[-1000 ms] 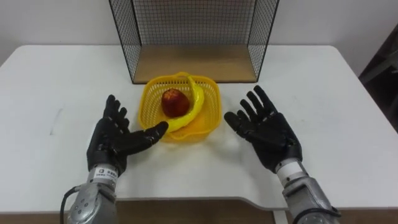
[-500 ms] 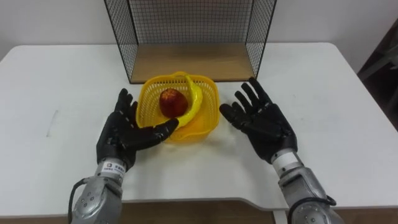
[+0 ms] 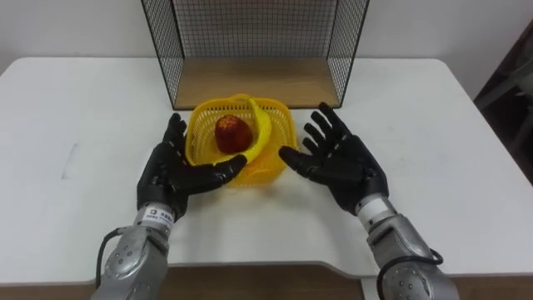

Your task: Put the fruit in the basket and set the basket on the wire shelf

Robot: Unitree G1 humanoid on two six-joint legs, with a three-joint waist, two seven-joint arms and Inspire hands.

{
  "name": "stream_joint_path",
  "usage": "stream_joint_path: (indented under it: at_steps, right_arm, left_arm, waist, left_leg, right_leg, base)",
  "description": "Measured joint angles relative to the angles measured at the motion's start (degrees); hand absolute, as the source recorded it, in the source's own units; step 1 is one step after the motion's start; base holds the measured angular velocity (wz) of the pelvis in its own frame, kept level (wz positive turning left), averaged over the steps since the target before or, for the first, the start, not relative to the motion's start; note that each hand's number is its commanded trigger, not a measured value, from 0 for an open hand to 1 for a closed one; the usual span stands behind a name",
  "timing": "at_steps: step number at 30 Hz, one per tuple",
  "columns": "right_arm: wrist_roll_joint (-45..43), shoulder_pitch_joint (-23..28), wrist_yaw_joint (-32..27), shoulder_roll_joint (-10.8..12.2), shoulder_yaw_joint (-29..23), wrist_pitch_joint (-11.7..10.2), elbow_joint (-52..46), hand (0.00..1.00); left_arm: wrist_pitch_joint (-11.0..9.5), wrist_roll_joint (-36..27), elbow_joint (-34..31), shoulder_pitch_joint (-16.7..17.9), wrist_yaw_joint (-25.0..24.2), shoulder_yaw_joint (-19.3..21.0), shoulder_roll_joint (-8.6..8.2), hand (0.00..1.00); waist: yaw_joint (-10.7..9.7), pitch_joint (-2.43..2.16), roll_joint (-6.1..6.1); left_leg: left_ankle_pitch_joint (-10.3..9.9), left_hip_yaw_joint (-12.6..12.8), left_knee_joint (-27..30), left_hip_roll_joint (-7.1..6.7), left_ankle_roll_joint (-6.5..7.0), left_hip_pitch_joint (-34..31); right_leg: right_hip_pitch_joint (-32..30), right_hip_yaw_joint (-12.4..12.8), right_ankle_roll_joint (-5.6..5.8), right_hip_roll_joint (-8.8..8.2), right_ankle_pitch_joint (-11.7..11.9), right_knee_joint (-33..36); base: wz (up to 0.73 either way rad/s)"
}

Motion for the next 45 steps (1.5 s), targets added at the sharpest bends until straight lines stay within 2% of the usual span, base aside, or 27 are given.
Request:
stream_joint_path:
  at_steps: [5, 14, 19, 29, 45]
  right_arm:
    - [-1.8, -1.9, 0.3, 0.2, 0.0, 0.0, 1.3, 0.0]
    - [-1.5, -2.0, 0.6, 0.4, 0.1, 0.0, 1.8, 0.0]
    - [-1.4, -2.0, 0.6, 0.5, 0.7, 0.0, 3.1, 0.0]
    - [-1.3, -2.3, 0.2, 1.0, 1.4, 0.4, 4.2, 0.0]
    - [-0.7, -2.3, -0.8, 2.1, 2.4, -0.1, 5.5, 0.0]
  left_arm:
    - [0.9, 0.0, 0.0, -0.2, 0.0, 0.0, 0.01, 0.0]
    - [1.2, 0.0, 0.4, -0.3, 0.0, 0.0, -0.14, 0.0]
    - [1.5, 0.0, 2.3, -1.8, 0.0, -0.1, -0.73, 0.0]
    - [2.4, 0.0, 4.3, -2.3, 0.0, -1.7, -0.99, 0.0]
    - [2.3, 0.0, 4.9, -2.3, 0.0, -2.6, -1.53, 0.0]
  waist:
    - [-0.1, -0.1, -0.14]
    - [-0.4, -0.13, -0.1]
    - [-0.3, -0.17, -0.02]
    - [-1.4, -0.21, 0.11]
    - [-1.7, -0.22, 0.2]
  left_leg:
    - [0.0, -0.1, 0.2, -0.01, 0.02, -0.2]
    - [0.0, -0.2, 0.3, 0.0, 0.04, -0.4]
    - [0.0, -0.1, 0.3, -0.01, 0.05, -0.3]
    - [0.1, 0.5, 0.2, 0.04, 0.07, 0.5]
    - [0.1, 0.5, 0.2, 0.12, 0.07, 0.5]
  right_leg:
    - [0.0, -0.1, 0.0, -0.09, 0.0, 0.0]
    - [0.1, -0.4, -0.02, -0.14, 0.1, -0.8]
    - [0.1, 0.1, 0.0, -0.08, 0.2, -0.8]
    - [0.4, 0.5, -0.01, -0.01, 0.3, -0.7]
    - [0.6, 0.5, -0.05, 0.15, 0.4, -0.7]
  base:
    - [0.01]
    - [0.0]
    - [0.0]
    - [-0.02]
    - [0.0]
